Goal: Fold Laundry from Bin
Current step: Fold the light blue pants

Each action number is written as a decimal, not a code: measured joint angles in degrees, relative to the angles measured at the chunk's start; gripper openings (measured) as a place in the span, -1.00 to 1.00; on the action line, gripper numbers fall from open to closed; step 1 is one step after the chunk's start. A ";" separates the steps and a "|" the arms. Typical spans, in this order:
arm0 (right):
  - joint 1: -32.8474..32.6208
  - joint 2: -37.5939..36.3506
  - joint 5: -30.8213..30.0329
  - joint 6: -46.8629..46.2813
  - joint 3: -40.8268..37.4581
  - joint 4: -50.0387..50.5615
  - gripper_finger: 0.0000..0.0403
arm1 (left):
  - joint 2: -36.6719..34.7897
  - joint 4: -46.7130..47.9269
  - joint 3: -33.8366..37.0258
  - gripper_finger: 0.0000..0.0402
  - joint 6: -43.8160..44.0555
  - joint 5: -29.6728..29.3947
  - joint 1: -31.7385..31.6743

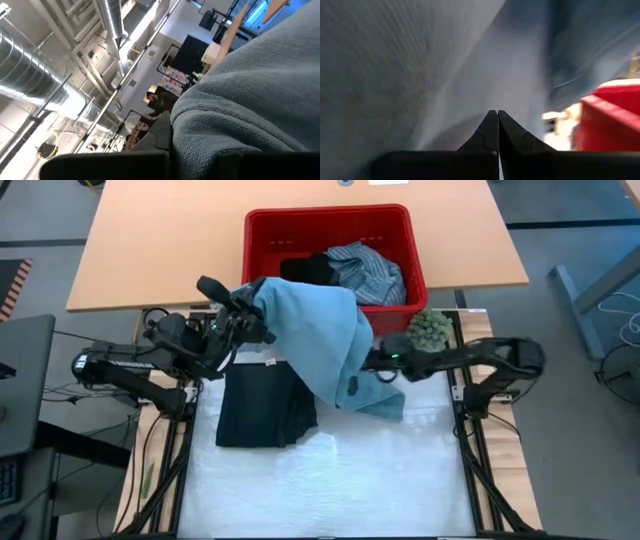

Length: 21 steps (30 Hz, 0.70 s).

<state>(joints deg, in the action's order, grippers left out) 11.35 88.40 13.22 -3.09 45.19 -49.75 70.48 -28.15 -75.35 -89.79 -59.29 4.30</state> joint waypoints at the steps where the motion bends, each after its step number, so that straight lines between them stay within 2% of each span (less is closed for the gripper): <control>1: -0.10 2.32 0.22 -0.12 1.66 0.12 -0.90 | 0.00 0.45 0.00 -0.99 0.28 0.00 -0.43; 5: -0.22 9.51 0.77 -0.07 9.98 -0.38 -0.90 | 0.00 3.45 -0.09 -0.99 3.74 0.70 -1.95; 7: -0.13 12.47 3.37 -0.02 14.49 -0.43 -0.90 | -0.02 5.42 -0.11 -0.99 5.73 1.03 -2.82; 14: 0.00 19.18 23.44 -7.61 30.54 -2.54 -0.90 | -0.98 13.21 -0.11 -0.99 13.04 2.30 -7.67; 18: 0.00 19.88 30.93 -15.24 34.60 -12.17 -0.90 | -2.14 19.82 -0.11 -0.99 21.04 6.21 -10.61; 21: 0.77 19.47 33.73 -24.39 34.84 -26.85 -0.90 | -3.26 25.17 -0.11 -0.99 29.17 10.56 -13.24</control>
<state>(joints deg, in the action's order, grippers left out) 12.12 107.87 46.96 -27.48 80.03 -76.60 67.21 -2.98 -75.46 -60.62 -48.73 -8.94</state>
